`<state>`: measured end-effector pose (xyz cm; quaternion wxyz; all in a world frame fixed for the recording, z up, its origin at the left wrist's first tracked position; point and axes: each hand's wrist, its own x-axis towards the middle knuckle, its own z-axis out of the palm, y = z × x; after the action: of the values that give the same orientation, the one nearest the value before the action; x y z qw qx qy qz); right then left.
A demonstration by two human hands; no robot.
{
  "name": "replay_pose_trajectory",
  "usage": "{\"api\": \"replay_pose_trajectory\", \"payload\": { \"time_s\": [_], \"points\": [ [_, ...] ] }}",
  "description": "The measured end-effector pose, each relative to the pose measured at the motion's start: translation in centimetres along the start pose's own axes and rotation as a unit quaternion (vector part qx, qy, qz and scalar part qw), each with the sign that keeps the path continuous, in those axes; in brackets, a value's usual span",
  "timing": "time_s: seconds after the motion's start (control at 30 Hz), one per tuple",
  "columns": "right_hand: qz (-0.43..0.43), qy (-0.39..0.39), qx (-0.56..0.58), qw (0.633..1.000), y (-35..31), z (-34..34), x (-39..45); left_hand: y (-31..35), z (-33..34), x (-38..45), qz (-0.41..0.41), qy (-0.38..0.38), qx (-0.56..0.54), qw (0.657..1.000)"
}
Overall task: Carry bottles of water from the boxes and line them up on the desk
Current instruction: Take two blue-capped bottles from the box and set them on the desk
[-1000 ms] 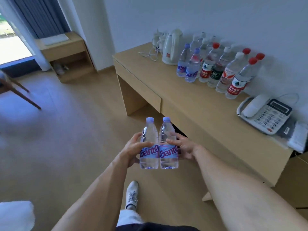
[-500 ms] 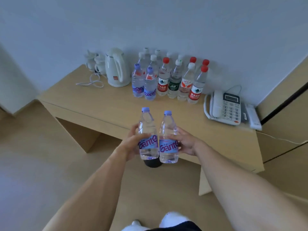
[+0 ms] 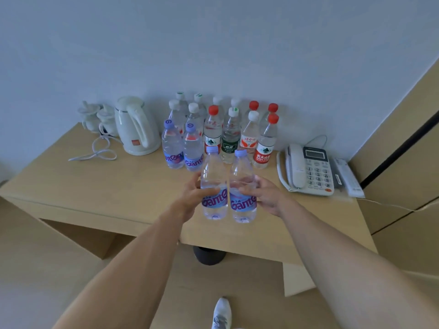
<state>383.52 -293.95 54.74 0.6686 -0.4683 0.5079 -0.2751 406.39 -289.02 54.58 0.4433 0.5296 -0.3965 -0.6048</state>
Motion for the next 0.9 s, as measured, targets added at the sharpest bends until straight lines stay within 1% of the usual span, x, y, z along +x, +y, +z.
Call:
{"api": "replay_pose_trajectory", "payload": {
  "time_s": [0.13,0.23,0.3,0.47,0.7,0.9],
  "points": [
    [-0.047,0.021,-0.023,0.998,-1.3,-0.8,2.7,1.1,0.0,3.4,0.017,0.002,0.03,0.999],
    [-0.073,0.026,-0.033,0.996,-1.8,-1.6,4.6,1.3,-0.2,5.6,0.029,-0.005,0.059,0.998],
    [-0.084,0.042,-0.049,0.994,-2.0,-1.9,5.4,1.3,-0.3,6.8,0.045,-0.01,0.087,0.995],
    [-0.101,0.081,-0.105,0.986,-1.7,-2.2,6.5,1.3,-1.0,8.8,0.074,-0.016,0.175,0.982],
    [-0.105,0.115,-0.132,0.979,-0.9,-1.2,7.0,1.3,-2.4,9.8,0.077,-0.031,0.224,0.971],
    [-0.108,0.143,-0.195,0.964,-0.8,-0.3,6.8,2.3,-3.1,9.6,0.088,-0.057,0.292,0.951]
  ]
}}
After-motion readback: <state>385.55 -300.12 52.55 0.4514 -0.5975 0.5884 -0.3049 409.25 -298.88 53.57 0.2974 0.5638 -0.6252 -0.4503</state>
